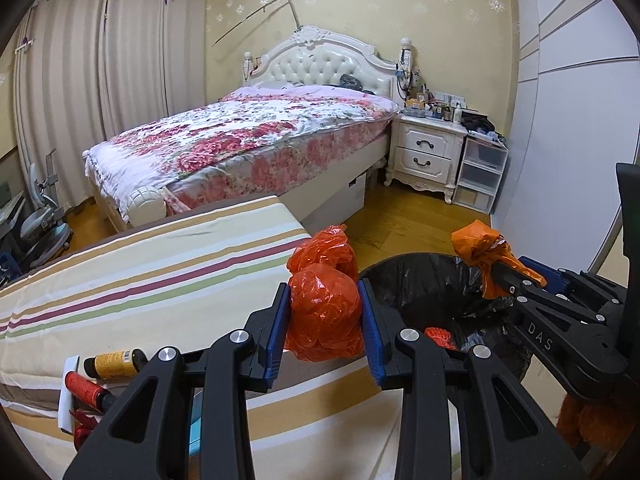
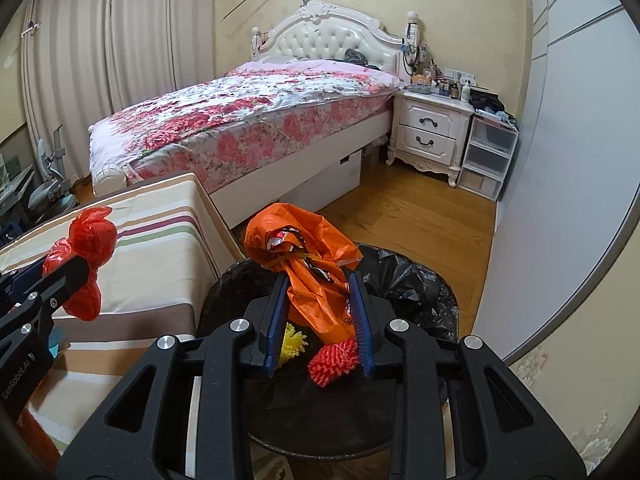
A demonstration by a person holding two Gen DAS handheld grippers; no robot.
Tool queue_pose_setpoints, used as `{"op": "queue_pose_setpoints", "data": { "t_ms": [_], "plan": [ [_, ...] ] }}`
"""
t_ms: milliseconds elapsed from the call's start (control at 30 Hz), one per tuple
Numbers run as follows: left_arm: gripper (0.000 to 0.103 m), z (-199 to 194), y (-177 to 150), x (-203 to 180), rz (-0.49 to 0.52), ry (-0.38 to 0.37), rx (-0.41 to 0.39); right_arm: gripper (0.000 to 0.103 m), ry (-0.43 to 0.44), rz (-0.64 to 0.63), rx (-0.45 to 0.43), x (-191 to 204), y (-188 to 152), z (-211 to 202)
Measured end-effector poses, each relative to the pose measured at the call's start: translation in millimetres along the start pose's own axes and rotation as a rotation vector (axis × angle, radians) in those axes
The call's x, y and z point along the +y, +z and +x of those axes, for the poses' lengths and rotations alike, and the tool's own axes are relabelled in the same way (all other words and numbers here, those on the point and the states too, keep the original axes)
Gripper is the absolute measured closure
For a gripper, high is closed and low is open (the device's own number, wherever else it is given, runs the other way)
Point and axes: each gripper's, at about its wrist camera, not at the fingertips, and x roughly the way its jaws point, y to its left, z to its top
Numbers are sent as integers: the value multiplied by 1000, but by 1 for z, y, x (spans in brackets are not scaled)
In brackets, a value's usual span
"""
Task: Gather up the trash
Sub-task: 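Carry both bags over the bin and open both tools to release them, then move both tools back over the remaining tubes and bottles on the bed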
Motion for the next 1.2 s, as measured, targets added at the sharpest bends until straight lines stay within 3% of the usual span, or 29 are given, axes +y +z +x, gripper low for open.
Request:
{"op": "queue_pose_setpoints", "data": {
  "t_ms": [367,633,767,1067,1200],
  "plan": [
    [68,31,5,-29,52,-26,42,74,-15,42,40,-20,-3,19],
    [67,49,1,-39,65,-36,84,66,-28,90,61,-36,-6,28],
    [51,53,0,-39,61,-37,94,59,-38,111,60,-41,-6,27],
    [34,47,0,-32,26,-23,83,52,-47,109,48,-42,-4,24],
    [32,38,-1,-25,0,-11,77,50,-48,105,38,-40,-3,20]
  ]
}}
